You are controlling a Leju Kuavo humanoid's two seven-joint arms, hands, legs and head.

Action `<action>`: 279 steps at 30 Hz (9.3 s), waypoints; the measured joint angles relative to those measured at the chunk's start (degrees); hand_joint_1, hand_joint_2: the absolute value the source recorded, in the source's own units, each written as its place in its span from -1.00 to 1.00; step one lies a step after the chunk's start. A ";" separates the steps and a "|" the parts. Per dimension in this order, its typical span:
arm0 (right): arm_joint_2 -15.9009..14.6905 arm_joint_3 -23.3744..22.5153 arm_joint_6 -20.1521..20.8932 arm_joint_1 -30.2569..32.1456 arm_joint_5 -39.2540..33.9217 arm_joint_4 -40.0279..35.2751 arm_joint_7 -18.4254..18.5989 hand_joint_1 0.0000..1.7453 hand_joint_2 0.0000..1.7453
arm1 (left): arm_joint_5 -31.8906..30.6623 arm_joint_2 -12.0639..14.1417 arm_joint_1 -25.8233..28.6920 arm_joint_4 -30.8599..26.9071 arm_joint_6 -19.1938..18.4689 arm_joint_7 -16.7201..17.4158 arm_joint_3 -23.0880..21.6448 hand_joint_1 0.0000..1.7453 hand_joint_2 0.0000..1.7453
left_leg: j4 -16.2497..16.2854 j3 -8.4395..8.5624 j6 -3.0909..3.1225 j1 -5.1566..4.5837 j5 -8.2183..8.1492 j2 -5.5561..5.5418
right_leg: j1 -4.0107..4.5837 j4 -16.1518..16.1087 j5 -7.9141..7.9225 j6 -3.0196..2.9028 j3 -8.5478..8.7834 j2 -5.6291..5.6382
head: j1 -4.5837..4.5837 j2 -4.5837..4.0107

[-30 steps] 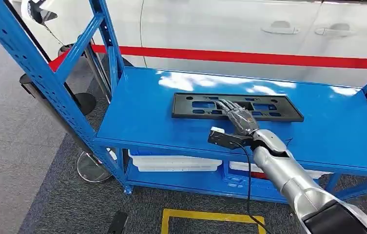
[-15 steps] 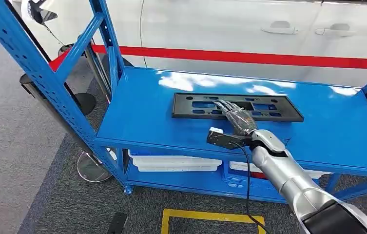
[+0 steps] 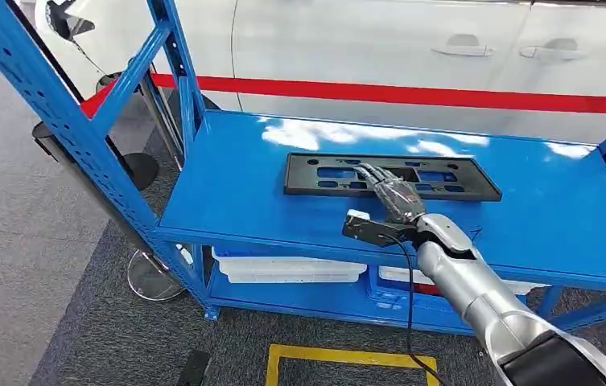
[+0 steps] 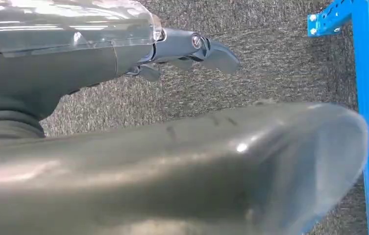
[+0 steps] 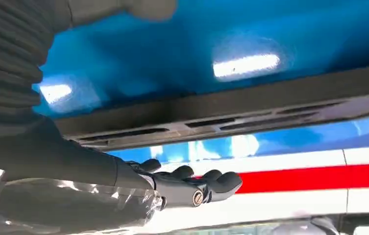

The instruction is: Take the parts from the cabinet and place them on the table.

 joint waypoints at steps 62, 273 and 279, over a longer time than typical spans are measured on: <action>-3.82 -0.98 0.04 4.72 -0.33 -7.95 0.41 -1.00 -1.00 | -1.27 -0.09 -0.41 0.00 -0.79 0.68 -0.26 -1.00 -1.00 | 0.00 0.05 0.00 0.00 0.00 0.00 | 0.00 0.00 0.00 0.00 0.07 0.01 | 0.00 0.00; -2.47 4.15 -16.61 -15.64 6.86 2.21 2.71 1.00 1.00 | -0.50 0.02 -1.42 0.00 0.22 -2.10 1.35 -1.00 -1.00 | 0.03 0.31 -0.03 0.01 0.11 -0.02 | 0.03 0.18 0.02 -0.05 0.25 -0.05 | 0.00 0.00; -2.43 3.82 -16.83 -14.31 6.82 2.12 2.27 1.00 1.00 | -1.14 0.02 -2.04 0.00 0.39 -1.90 1.05 -1.00 -1.00 | 0.03 0.28 -0.03 -0.01 0.11 -0.02 | 0.03 0.18 0.03 -0.04 0.23 -0.05 | 0.00 0.02</action>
